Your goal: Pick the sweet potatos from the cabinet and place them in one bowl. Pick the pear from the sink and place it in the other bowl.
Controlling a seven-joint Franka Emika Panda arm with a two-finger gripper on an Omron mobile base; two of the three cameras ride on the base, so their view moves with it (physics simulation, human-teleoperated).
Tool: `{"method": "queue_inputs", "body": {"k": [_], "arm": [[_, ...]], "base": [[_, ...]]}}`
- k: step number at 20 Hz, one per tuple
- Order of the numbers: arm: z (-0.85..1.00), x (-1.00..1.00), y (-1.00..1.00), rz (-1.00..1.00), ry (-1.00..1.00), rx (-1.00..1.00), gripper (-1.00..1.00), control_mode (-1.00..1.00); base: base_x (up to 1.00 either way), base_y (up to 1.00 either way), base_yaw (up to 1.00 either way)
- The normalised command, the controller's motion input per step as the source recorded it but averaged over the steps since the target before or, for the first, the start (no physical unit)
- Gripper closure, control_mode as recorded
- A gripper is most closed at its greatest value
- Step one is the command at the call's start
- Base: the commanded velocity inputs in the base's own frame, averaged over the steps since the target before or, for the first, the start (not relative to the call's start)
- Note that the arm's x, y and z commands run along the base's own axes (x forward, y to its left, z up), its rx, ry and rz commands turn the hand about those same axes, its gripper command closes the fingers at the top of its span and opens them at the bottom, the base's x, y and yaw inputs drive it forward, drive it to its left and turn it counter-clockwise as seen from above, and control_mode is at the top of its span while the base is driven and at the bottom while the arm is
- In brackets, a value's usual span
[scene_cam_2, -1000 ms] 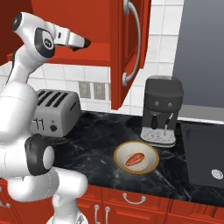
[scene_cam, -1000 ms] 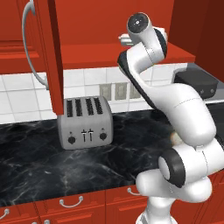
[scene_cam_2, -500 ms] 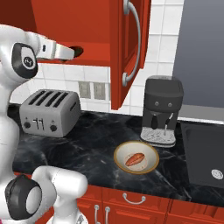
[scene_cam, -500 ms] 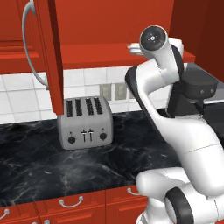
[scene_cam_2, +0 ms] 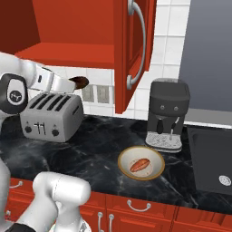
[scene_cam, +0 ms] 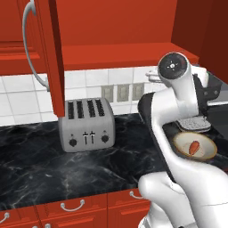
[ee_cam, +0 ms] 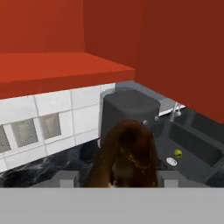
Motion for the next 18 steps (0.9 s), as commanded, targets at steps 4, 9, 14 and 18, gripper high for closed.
{"method": "queue_inputs", "body": {"k": [4,9,14,18], "arm": [[-0.73,-0.66,-0.43,-0.17,0.08,0.05,1.0,-1.0],[-0.64,-0.34,-0.55,-0.15,0.03,0.05,1.0,-1.0],[-0.46,-0.03,-0.46,-0.01,0.0,0.13,1.0,-1.0],[-0.66,0.0,-0.46,0.03,0.09,0.16,1.0,-1.0]], "base": [[0.0,0.0,0.0],[0.0,0.0,0.0],[0.0,0.0,0.0],[0.0,0.0,0.0]]}}
